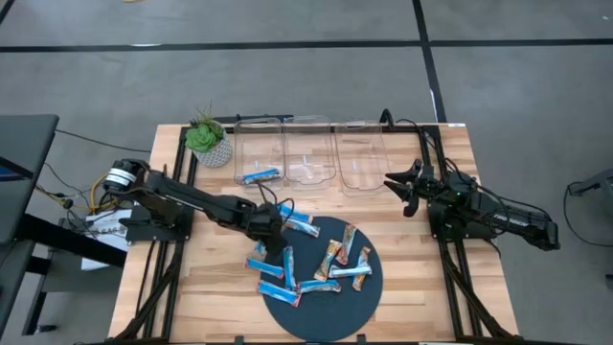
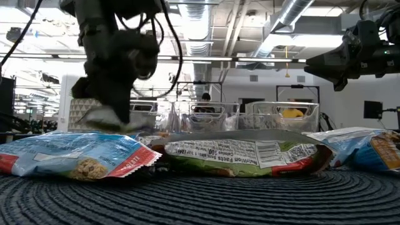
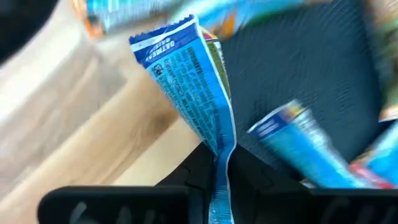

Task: Pick and place Granola Bars by type
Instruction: Put the blue granola bar into the left transparent bin

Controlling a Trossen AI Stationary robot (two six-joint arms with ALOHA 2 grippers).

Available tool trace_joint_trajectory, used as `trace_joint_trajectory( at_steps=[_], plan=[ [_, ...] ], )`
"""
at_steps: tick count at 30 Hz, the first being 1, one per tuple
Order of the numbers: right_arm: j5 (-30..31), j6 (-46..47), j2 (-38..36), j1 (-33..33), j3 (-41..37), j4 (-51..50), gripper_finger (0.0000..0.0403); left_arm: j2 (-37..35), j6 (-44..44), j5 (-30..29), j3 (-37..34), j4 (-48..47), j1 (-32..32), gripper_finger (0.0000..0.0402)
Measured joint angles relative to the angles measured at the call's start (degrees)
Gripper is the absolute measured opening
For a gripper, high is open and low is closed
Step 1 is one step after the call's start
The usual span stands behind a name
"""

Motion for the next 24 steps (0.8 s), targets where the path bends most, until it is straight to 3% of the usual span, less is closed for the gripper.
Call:
trace_joint_trajectory(
  at_steps=[12, 24],
  plan=[
    [0.0, 0.0, 0.0, 0.0, 0.0, 0.0, 0.0123, -10.8, 8.4, -13.5, 0.0, 11.8, 0.0, 0.0024],
    [0.0, 0.0, 0.0, 0.0, 0.0, 0.0, 0.0123, -17.6, 19.6, -18.1, 0.0, 23.7, 0.0, 0.0023]
  ],
)
